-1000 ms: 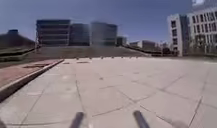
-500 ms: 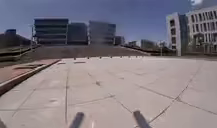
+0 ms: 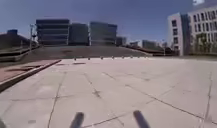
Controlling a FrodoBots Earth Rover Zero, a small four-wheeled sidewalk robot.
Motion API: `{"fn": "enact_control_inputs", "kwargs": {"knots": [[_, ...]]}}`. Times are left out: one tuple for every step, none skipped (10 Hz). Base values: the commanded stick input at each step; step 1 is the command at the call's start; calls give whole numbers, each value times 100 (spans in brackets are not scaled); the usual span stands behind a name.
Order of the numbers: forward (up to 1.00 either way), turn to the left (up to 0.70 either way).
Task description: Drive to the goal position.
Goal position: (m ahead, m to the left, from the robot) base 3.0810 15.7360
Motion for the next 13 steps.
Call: {"fn": "enact_control_inputs", "kwargs": {"knots": [[100,0],[100,0],[100,0],[100,0],[100,0],[100,0],[100,0],[100,0],[100,0],[100,0],[100,0],[100,0],[100,0]]}}
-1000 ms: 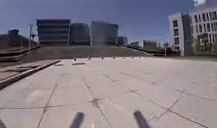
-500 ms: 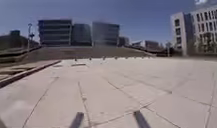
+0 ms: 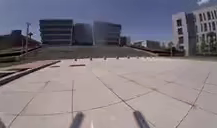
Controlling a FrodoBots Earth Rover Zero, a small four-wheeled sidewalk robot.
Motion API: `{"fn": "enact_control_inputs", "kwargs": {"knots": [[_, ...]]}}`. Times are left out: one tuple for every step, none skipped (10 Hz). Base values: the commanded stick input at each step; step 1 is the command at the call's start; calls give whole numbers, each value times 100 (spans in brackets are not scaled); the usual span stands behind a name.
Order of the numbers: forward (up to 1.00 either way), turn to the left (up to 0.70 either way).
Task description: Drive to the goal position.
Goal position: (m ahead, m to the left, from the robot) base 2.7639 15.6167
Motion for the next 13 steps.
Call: {"fn": "enact_control_inputs", "kwargs": {"knots": [[100,0],[100,0],[100,0],[100,0],[100,0],[100,0],[100,0],[100,0],[100,0],[100,0],[100,0],[100,0],[100,0]]}}
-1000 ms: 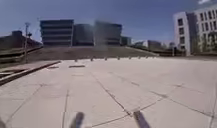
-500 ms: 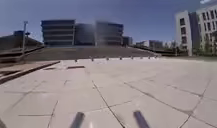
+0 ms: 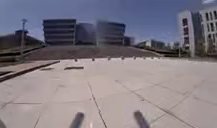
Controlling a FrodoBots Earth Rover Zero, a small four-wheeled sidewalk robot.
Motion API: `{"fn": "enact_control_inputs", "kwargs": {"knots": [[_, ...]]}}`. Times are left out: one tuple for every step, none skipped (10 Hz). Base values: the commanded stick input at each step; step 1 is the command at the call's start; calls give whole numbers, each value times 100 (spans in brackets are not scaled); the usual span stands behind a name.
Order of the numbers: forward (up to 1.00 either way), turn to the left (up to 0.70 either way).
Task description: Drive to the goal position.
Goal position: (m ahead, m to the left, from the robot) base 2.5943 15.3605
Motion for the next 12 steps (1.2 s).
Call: {"fn": "enact_control_inputs", "kwargs": {"knots": [[100,0],[100,0],[100,0],[100,0],[100,0],[100,0],[100,0],[100,0],[100,0],[100,0],[100,0],[100,0]]}}
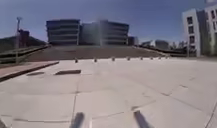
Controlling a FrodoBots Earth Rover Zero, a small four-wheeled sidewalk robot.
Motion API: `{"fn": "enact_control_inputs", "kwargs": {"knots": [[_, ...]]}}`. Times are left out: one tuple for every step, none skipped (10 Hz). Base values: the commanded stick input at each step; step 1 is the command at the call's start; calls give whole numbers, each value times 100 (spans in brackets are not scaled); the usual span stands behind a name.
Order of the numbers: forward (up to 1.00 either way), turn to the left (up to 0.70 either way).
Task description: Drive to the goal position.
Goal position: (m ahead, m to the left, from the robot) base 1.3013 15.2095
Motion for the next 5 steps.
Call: {"fn": "enact_control_inputs", "kwargs": {"knots": [[100,0],[100,0],[100,0],[100,0],[100,0]]}}
